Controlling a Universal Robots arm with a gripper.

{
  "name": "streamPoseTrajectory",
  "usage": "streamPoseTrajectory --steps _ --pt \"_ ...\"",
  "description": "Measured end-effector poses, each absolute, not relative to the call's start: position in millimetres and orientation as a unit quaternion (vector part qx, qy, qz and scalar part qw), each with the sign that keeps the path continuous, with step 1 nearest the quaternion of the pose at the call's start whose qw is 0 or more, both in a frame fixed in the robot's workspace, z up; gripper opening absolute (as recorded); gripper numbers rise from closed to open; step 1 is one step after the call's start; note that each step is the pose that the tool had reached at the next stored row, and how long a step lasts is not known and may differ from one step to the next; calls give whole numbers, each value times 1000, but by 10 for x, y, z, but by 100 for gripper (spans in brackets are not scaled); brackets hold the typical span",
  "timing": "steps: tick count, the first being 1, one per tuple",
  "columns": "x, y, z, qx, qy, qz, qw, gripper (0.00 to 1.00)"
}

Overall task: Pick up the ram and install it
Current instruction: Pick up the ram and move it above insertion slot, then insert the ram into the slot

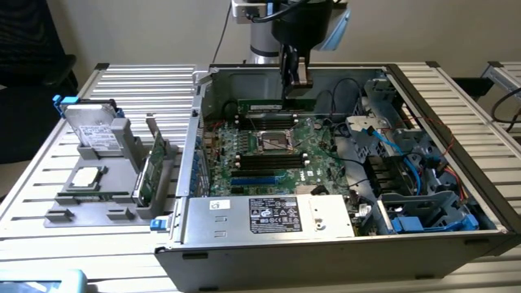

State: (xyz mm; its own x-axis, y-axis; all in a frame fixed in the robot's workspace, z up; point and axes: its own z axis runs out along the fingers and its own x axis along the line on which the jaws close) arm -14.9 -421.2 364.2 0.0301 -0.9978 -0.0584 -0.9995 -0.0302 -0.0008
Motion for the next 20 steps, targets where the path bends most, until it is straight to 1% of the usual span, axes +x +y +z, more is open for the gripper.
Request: streamPoseTrajectory --steps 9,15,20 --pt "-140 -4204 3542 -717 696 21 21 13" --pt "-140 -4204 3532 -717 696 21 20 13" --pt "-140 -4198 3493 -718 696 15 15 13"
